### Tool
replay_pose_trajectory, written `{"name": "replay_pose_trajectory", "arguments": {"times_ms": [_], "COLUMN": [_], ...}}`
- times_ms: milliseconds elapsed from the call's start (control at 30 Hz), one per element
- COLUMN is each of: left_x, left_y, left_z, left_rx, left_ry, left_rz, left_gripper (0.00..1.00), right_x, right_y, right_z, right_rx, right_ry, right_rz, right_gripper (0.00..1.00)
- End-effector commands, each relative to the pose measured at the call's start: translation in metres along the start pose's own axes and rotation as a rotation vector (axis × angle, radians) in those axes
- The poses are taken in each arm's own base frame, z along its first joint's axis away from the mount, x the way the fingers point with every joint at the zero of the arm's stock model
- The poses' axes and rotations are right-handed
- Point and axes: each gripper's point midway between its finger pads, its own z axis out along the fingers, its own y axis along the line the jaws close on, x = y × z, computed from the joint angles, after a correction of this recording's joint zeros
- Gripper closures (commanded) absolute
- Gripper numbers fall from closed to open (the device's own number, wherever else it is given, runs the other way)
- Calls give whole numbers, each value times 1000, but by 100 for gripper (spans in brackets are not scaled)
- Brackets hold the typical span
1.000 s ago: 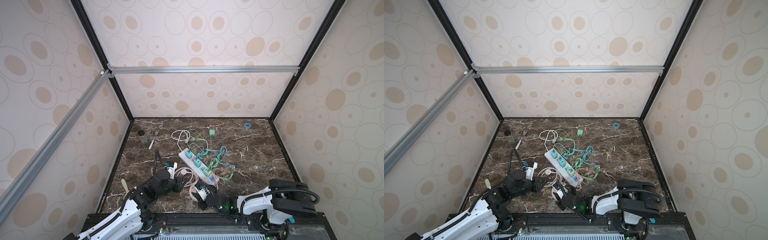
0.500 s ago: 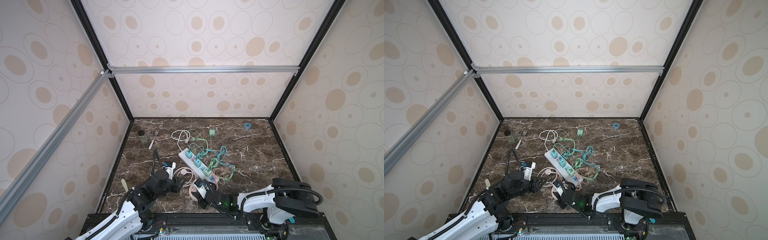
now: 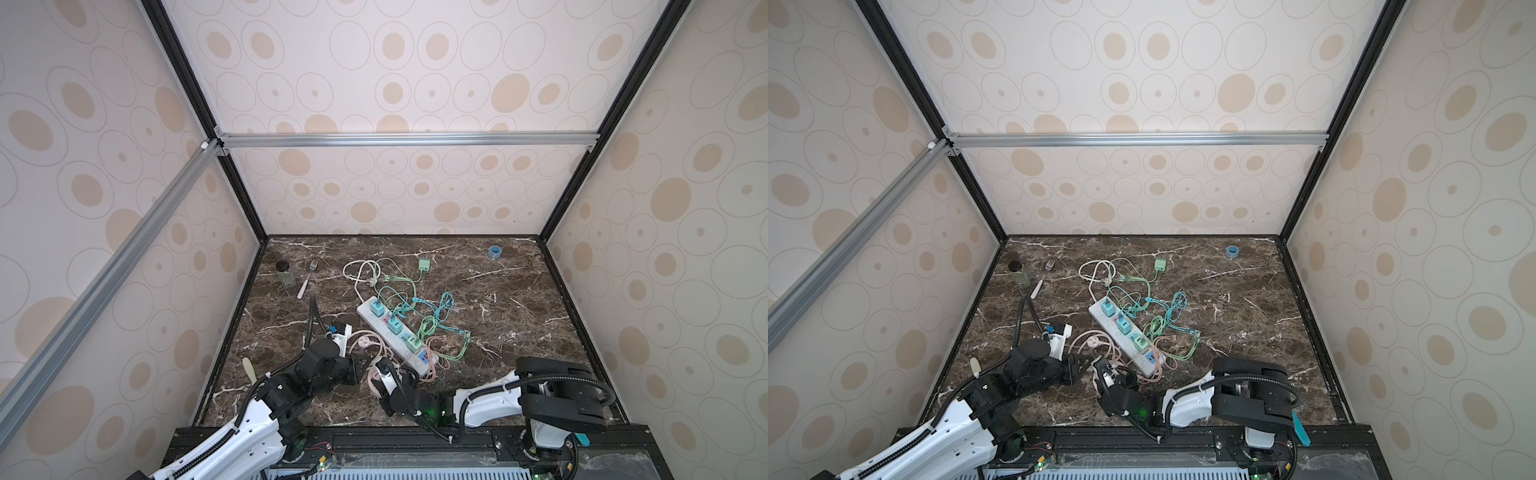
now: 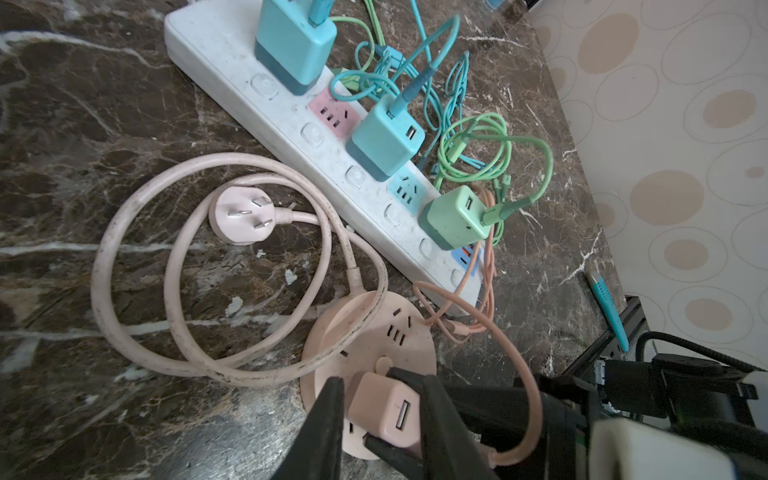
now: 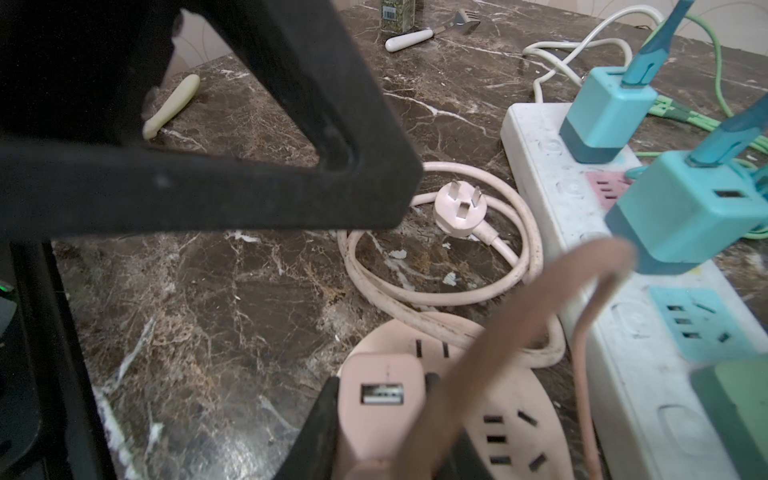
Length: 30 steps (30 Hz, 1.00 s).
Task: Insert the plug
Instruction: 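Press the pink charger down into the round pink socket with the right gripper, then open the right gripper and lift it off the plugged pink charger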
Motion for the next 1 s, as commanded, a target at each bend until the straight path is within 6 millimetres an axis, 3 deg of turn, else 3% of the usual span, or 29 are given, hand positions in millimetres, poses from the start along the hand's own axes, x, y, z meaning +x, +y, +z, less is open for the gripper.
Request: {"name": "replay_pose_trajectory", "arguments": {"times_ms": [0,167,433,767,967], "left_x": [-15,-15,-14,-13,-14], "left_y": [-4,-2,0,-5,-7], "left_z": [-6,-4,0,8,9], "left_rx": [-10,-20,-15,13,27], "left_ry": [-42,-48,-53,-44,-47], "left_rz": [12,10,25,41,44], "left_gripper": [68,68,67,67,65], "right_x": [199,192,152,61,5], "right_y": [-85,-85,-71,-50,-41], "right_z": [-56,-53,-56,-73,-98], "right_rx": [161,183,136,52,-31], "right_ry": [693,682,601,371,244], "right_rz": [-291,-302,-301,-237,-195], "right_gripper": [76,71,58,34,25]}}
